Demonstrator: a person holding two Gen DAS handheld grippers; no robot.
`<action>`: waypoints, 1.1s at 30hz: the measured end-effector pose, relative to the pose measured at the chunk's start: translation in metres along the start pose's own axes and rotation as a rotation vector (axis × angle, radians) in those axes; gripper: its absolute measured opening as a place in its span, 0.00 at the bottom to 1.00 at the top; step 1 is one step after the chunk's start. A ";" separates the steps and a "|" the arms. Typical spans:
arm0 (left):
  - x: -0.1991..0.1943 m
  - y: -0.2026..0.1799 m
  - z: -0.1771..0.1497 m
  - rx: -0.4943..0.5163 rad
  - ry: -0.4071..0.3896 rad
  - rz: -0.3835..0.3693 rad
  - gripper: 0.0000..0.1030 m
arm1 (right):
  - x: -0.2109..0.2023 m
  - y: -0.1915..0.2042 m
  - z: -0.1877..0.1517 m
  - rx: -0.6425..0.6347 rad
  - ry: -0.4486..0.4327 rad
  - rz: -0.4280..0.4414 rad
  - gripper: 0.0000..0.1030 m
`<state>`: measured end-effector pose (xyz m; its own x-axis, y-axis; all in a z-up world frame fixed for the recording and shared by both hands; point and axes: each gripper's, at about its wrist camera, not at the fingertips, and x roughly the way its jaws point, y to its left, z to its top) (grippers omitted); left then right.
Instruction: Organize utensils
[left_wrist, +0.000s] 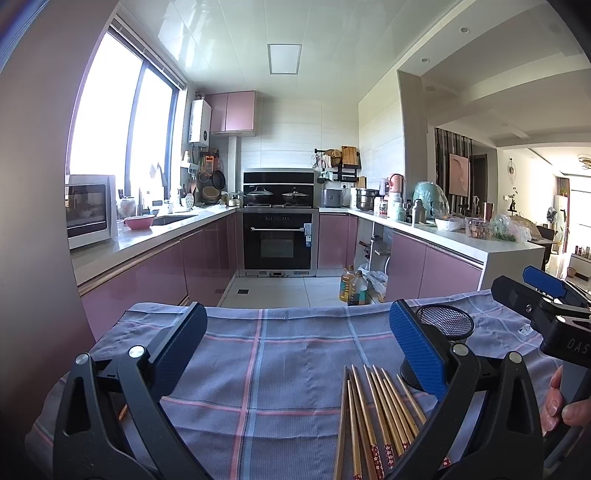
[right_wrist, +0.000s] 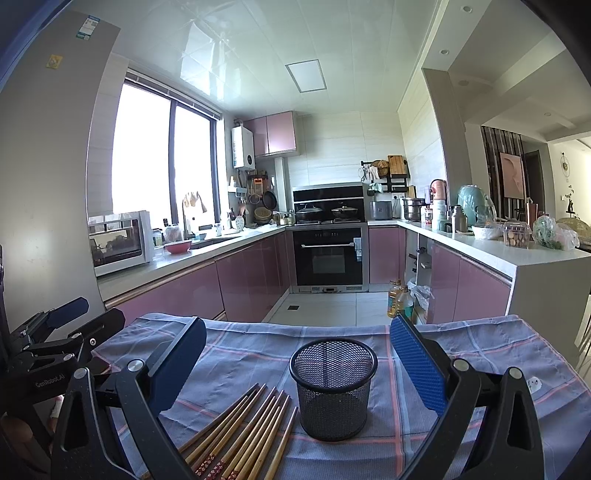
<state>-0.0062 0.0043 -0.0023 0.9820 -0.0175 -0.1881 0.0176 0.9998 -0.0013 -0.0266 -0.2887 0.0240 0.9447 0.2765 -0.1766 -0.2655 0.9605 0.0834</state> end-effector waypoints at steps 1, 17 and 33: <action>0.001 0.000 0.000 0.001 0.004 -0.002 0.94 | 0.000 0.000 0.000 0.000 0.007 0.004 0.94; 0.063 0.000 -0.050 0.139 0.360 -0.084 0.85 | 0.050 0.010 -0.057 -0.079 0.437 0.099 0.66; 0.108 -0.028 -0.096 0.241 0.597 -0.220 0.49 | 0.089 0.017 -0.098 -0.085 0.687 0.112 0.34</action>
<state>0.0813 -0.0259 -0.1170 0.6797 -0.1471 -0.7186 0.3143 0.9436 0.1041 0.0340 -0.2452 -0.0861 0.5829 0.3044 -0.7534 -0.3944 0.9166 0.0652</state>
